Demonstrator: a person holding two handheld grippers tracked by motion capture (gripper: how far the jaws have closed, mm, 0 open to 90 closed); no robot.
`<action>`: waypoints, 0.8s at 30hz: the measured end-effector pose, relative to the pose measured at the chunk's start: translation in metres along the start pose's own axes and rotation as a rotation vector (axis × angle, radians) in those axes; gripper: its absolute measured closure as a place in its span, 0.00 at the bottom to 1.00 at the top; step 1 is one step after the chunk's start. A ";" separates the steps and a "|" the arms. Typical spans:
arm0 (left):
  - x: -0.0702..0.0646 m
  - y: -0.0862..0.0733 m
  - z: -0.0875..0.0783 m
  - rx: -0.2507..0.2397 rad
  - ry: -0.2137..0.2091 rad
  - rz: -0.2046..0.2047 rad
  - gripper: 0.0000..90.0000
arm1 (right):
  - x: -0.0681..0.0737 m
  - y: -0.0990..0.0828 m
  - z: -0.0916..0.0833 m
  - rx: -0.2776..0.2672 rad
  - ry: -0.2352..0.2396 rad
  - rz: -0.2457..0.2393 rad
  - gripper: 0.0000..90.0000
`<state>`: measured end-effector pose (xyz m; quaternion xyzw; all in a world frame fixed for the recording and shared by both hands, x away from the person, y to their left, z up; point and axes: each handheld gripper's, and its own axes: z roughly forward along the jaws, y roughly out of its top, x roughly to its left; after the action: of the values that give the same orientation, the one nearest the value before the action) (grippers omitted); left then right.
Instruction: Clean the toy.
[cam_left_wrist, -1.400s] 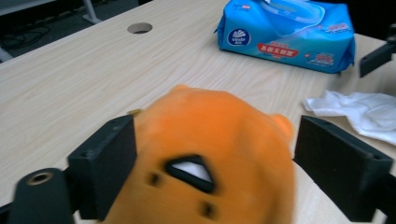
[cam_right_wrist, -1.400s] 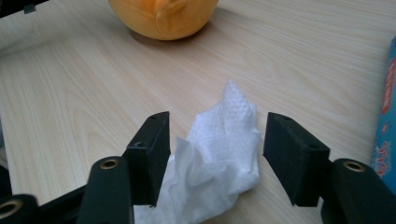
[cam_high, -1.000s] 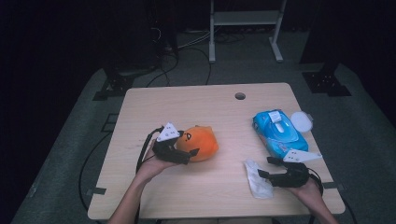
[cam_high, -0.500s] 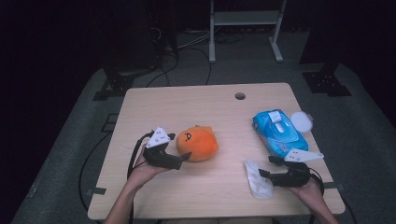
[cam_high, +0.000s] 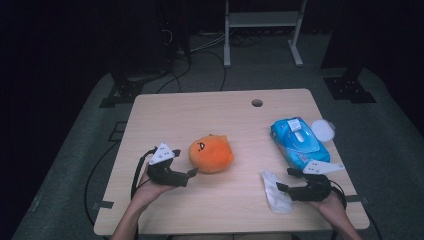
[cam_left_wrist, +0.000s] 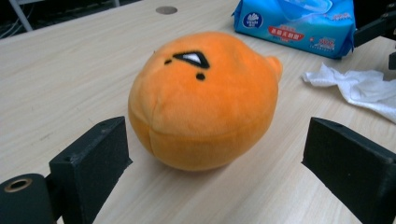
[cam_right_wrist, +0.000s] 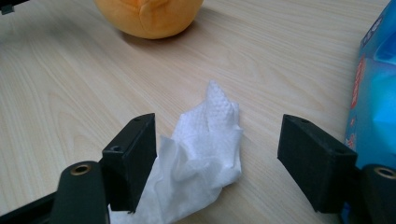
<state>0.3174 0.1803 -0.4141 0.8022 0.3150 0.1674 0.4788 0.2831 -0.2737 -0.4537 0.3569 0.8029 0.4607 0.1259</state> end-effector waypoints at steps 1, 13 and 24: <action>0.000 -0.002 0.000 0.003 0.004 0.001 0.07 | 0.000 0.000 0.000 0.001 0.000 0.000 0.30; 0.000 -0.022 -0.007 0.003 0.024 -0.029 0.07 | 0.001 -0.001 0.001 0.007 -0.002 -0.002 0.28; 0.005 -0.039 -0.012 0.021 0.057 -0.048 0.07 | 0.001 -0.002 0.002 0.014 -0.003 -0.003 0.28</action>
<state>0.3008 0.2048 -0.4421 0.7944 0.3494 0.1754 0.4648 0.2820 -0.2723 -0.4562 0.3572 0.8065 0.4542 0.1253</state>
